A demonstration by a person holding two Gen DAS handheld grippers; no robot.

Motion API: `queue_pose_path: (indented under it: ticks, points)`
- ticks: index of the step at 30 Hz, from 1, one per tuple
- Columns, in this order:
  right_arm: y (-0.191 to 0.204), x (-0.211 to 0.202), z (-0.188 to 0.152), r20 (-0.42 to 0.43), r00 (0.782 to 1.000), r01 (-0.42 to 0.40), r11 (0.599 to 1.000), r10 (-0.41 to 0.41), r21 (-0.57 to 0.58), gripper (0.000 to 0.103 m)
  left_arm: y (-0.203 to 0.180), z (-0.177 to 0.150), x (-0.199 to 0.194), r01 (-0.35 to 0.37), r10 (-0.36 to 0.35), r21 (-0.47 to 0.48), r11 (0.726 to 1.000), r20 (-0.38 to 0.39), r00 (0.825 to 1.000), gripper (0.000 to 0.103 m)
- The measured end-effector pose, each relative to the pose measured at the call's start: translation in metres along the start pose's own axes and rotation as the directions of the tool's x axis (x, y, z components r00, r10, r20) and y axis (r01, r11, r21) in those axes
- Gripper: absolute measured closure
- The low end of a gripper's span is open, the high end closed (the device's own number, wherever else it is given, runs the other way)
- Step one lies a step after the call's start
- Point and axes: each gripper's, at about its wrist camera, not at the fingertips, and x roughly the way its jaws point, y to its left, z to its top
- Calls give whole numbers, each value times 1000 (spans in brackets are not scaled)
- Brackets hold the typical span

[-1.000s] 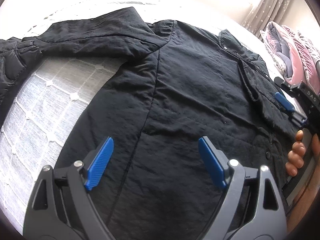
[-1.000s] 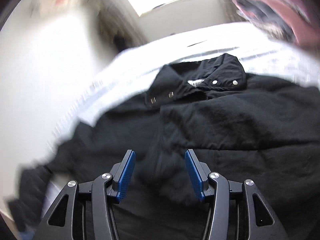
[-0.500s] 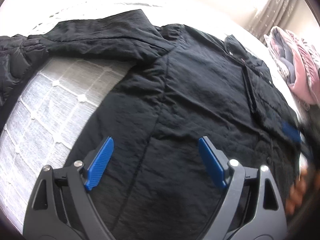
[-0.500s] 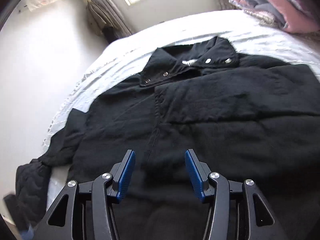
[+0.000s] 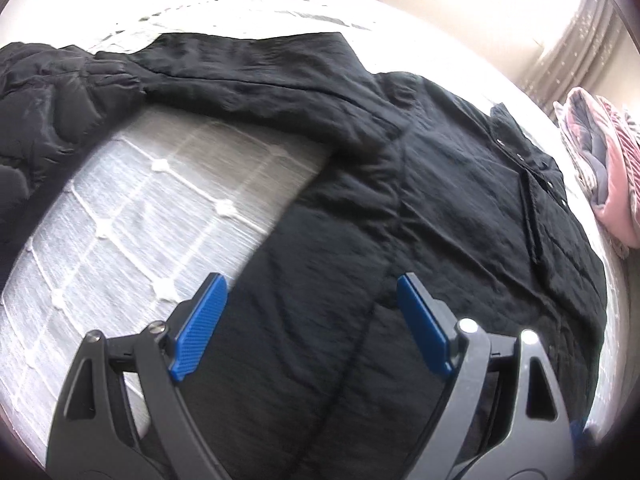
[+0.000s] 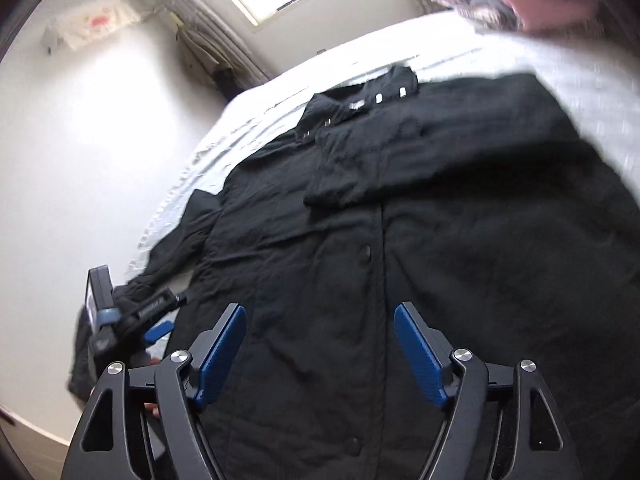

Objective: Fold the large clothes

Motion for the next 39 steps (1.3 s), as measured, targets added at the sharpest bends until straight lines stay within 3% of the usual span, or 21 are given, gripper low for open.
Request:
queue_pose_path:
  ticks: [3,6,11,15,19,22,24,27,30,31,32,33,34,36,39]
  points:
    - [-25,21,-8,-99,995,34,996,-26,85,25,21,13,4,-11,12,-87,996,11,1000,16]
    - [-33,12,-4,-40,999,30,992,-25,121,25,47,24,2,-15,21,-207,978,28,999,16]
    - [-32,13,-7,-46,998,51,995,-47,87,25,76,47,-1,-59,84,-290,955,73,994,16]
    - [-34,14,-6,-45,998,45,994,-41,97,25,95,75,13,-22,41,-343,939,50,998,16]
    - [-32,8,-6,-31,1000,10,995,-7,99,25,109,105,33,-48,71,-448,893,36,997,16]
    - [-28,1,-4,-14,1000,-4,997,6,73,25,110,120,61,1,0,-511,860,0,1000,16]
    - [-28,-1,-3,-5,1000,1,998,-1,63,25,111,125,79,-19,6,-540,841,-26,1000,16]
    - [-32,0,-2,-5,1000,23,998,-23,67,25,110,128,83,-22,58,-552,833,49,997,16]
    - [-38,2,-1,-12,1000,24,996,-23,89,25,104,136,87,31,17,-519,854,88,996,16]
    - [-39,2,-1,-12,1000,21,995,-20,93,25,104,139,87,53,-2,-514,856,99,995,28]
    - [-40,1,0,-9,1000,17,995,-16,96,25,103,141,85,72,-15,-511,857,115,993,50]
    - [-40,1,0,-5,1000,16,995,-15,97,25,100,143,83,53,7,-507,861,115,993,64]
    - [-40,0,1,0,1000,17,995,-17,95,25,95,146,78,7,49,-491,871,101,994,94]
    - [-42,-2,1,6,1000,21,995,-22,95,25,89,149,61,57,23,-470,881,162,986,96]
    - [-46,-2,1,7,1000,19,994,-20,108,25,67,155,25,128,-13,-411,903,271,962,97]
